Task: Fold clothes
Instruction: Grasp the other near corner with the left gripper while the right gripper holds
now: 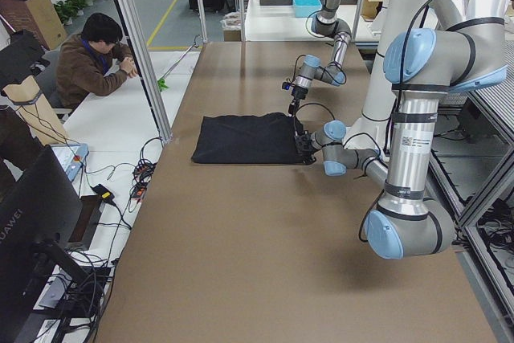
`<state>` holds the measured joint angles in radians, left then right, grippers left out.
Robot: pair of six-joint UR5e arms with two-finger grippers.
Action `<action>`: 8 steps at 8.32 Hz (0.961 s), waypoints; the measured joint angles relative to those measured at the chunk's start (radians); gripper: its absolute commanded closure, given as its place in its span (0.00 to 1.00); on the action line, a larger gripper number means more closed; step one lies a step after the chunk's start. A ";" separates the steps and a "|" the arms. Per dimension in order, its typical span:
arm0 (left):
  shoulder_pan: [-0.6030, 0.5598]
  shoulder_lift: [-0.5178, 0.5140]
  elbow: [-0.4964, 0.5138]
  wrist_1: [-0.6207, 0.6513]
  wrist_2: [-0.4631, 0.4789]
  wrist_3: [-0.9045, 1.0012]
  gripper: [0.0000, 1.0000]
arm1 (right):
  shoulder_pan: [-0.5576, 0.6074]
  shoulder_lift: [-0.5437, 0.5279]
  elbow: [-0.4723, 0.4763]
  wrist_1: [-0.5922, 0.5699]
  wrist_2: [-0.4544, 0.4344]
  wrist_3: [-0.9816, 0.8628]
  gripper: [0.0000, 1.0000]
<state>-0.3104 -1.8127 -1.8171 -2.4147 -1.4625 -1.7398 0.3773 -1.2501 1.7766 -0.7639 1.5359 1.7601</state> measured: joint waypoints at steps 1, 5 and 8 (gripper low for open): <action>0.021 -0.001 0.011 0.005 0.024 0.000 0.06 | -0.002 0.000 0.000 0.000 0.000 0.000 1.00; 0.051 -0.011 0.056 0.008 0.057 0.002 0.40 | -0.003 0.001 0.000 0.000 0.001 -0.001 1.00; 0.054 -0.017 0.065 0.008 0.056 0.006 0.96 | -0.001 0.001 0.002 0.001 0.003 -0.001 1.00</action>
<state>-0.2567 -1.8299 -1.7519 -2.4068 -1.4066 -1.7339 0.3763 -1.2487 1.7785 -0.7633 1.5389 1.7595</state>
